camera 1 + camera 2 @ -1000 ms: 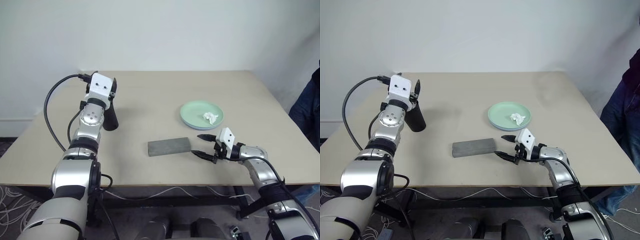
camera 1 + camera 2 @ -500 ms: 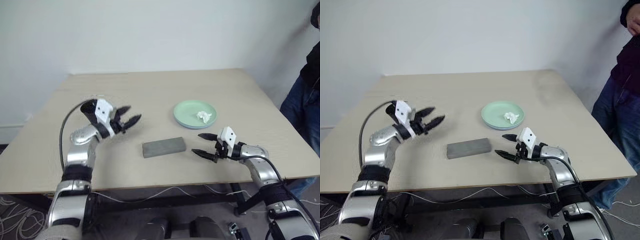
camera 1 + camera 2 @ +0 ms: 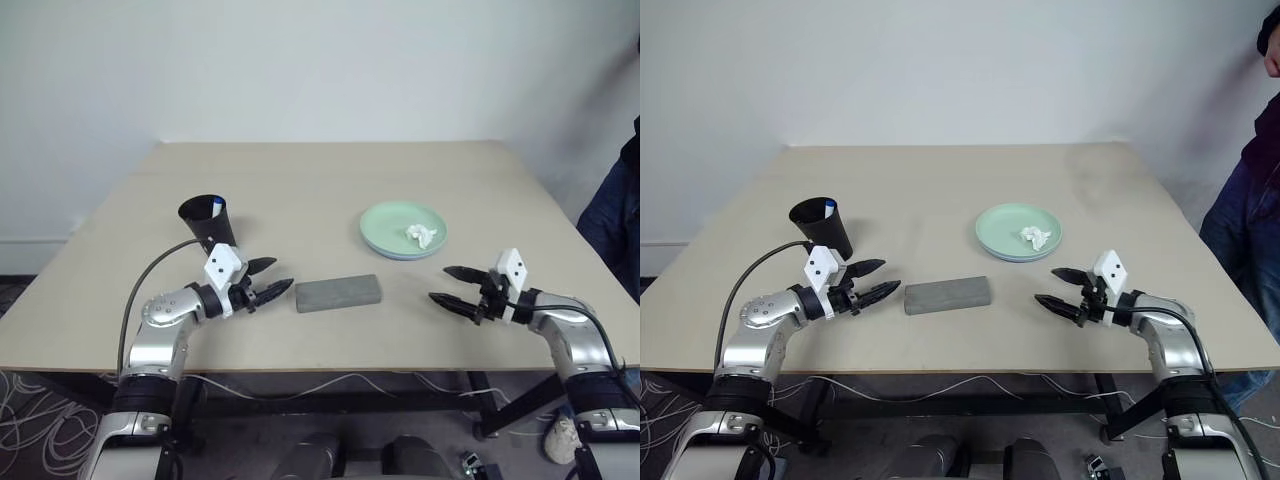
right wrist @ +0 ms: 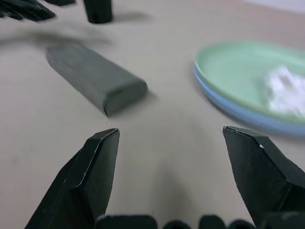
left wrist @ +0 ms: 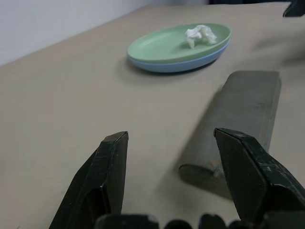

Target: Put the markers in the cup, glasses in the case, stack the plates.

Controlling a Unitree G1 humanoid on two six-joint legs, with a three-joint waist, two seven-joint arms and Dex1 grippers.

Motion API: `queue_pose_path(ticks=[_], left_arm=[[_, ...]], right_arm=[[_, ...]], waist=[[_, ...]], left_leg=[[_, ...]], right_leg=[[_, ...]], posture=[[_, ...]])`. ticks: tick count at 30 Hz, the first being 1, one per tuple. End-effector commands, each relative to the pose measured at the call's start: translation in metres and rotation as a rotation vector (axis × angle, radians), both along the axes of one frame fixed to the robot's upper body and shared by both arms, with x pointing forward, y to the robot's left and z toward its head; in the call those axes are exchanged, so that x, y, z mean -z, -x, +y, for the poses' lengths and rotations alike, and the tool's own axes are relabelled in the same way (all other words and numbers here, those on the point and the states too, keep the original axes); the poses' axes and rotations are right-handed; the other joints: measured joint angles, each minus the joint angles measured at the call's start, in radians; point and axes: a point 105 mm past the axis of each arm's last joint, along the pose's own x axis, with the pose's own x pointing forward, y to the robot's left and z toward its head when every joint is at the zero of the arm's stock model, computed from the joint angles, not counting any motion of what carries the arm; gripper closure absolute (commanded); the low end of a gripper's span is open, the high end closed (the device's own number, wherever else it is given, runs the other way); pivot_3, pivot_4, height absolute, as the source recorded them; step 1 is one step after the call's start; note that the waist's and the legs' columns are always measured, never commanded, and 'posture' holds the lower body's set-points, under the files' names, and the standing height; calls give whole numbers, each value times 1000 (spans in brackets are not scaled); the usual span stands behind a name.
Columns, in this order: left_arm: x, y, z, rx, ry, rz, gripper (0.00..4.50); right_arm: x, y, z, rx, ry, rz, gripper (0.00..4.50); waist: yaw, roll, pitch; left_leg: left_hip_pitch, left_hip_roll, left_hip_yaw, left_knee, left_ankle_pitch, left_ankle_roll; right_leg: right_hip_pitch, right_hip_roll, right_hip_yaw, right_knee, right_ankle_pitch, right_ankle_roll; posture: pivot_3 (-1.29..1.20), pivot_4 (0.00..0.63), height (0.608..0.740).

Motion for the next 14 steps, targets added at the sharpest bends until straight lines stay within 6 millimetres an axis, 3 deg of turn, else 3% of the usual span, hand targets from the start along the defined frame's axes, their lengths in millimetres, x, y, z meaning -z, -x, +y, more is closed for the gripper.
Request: queue_pose_path(ticks=[1,14], left_arm=[[-8,0,-7,10,0,-36,1506],[0,9,-16,-11,40,-13,1506]], right_arm=[[-17,-4,-11,26,-7,-55,729],[-19,4,-6,39,4,-53,729]], waist=[[-6,0,0],[-3,0,0]], left_leg=[[0,0,0,0,0,0],[-1,1,1,-1,0,0]], right_leg=[[0,0,0,0,0,0],[0,-1,0,-1,0,0]], posture=[[0,0,738],[0,0,738]])
